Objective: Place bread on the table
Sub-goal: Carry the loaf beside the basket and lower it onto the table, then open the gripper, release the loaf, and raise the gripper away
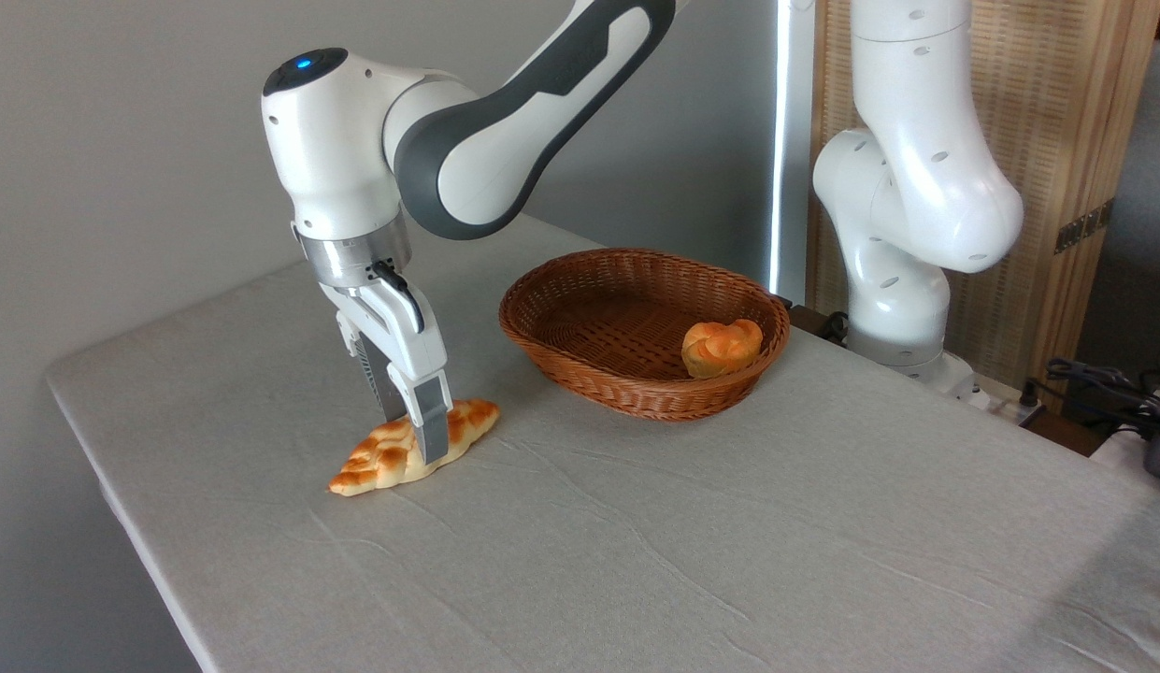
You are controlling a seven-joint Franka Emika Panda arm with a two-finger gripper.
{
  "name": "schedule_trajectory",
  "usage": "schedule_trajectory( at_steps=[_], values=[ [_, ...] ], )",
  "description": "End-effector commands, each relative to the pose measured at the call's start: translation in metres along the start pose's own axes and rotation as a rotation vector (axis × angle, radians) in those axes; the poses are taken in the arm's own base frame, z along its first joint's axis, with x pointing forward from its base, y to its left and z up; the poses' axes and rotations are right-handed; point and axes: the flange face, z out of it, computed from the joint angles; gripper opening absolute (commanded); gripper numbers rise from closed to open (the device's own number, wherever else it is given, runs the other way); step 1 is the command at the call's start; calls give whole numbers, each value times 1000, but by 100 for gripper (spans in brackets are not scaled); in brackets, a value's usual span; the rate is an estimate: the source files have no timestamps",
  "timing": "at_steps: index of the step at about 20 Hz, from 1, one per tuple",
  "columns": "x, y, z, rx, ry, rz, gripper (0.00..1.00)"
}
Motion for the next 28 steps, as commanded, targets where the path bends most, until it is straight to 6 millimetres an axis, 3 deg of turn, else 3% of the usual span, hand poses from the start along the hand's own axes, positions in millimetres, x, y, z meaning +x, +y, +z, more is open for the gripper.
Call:
schedule_trajectory(
  at_steps=[1, 3, 4, 6, 8, 10, 14, 18, 24, 28],
  values=[
    [2, -1, -12, 19, 1, 12, 100],
    [-2, 10, -21, 2, -29, 2, 100],
    [-5, 18, -38, -8, -49, -3, 100],
    [-14, 15, -85, -20, -75, -10, 100],
    [-22, 0, -136, -14, -63, -41, 100],
    [-33, -13, -166, 0, -40, -55, 100],
    [-82, -48, -210, 46, 27, 47, 100],
    [-111, -70, -219, 49, 42, -50, 100],
    [-128, -86, -224, 49, 43, -114, 100],
    [-126, -87, -221, 46, 37, -118, 100]
  ],
)
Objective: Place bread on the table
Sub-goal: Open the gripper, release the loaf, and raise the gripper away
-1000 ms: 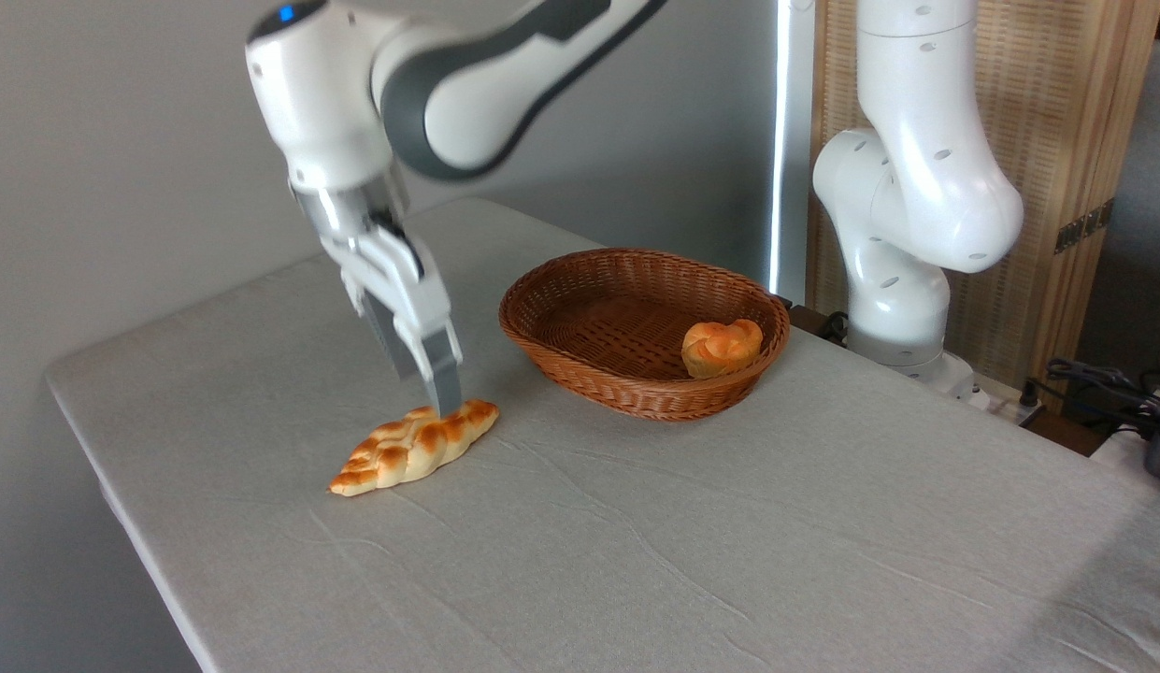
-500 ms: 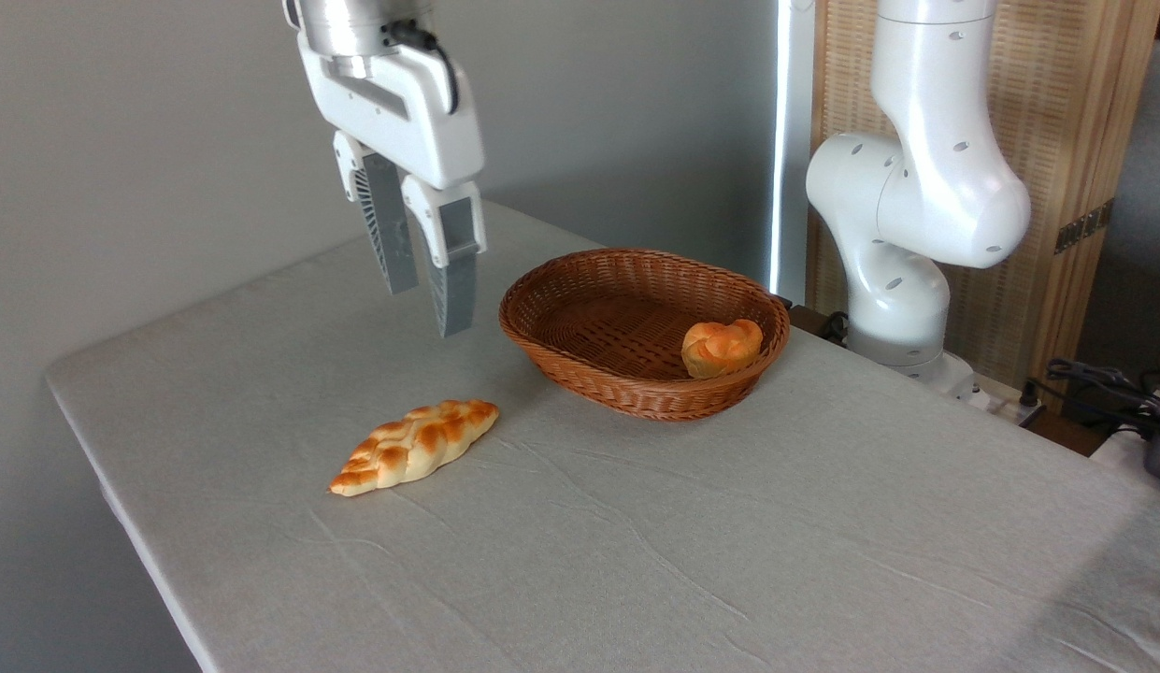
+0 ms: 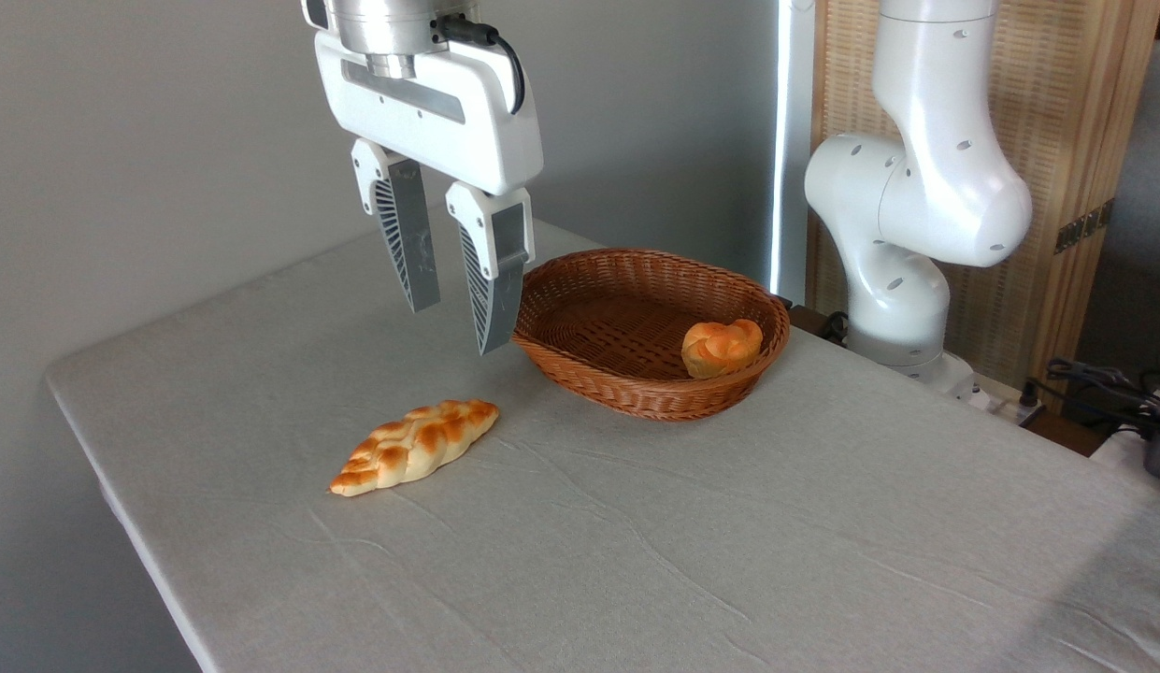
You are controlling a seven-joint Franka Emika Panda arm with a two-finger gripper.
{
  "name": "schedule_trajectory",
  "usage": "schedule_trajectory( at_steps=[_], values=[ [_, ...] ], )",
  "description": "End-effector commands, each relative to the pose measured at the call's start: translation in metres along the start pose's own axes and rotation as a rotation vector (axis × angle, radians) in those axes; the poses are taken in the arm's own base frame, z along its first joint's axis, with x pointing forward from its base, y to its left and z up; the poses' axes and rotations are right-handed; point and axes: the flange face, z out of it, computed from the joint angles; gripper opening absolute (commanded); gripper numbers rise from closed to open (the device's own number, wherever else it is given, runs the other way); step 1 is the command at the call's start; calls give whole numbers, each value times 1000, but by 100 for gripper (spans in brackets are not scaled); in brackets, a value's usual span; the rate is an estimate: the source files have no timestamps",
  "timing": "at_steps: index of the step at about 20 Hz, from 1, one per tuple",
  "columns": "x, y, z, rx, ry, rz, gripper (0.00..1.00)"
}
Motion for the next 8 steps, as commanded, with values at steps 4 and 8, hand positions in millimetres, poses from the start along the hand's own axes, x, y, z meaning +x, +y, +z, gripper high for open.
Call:
schedule_trajectory(
  at_steps=[4, 8],
  values=[
    [-13, -6, 0, -34, -34, -29, 100],
    [-6, 2, 1, -39, -38, -9, 100]
  ],
)
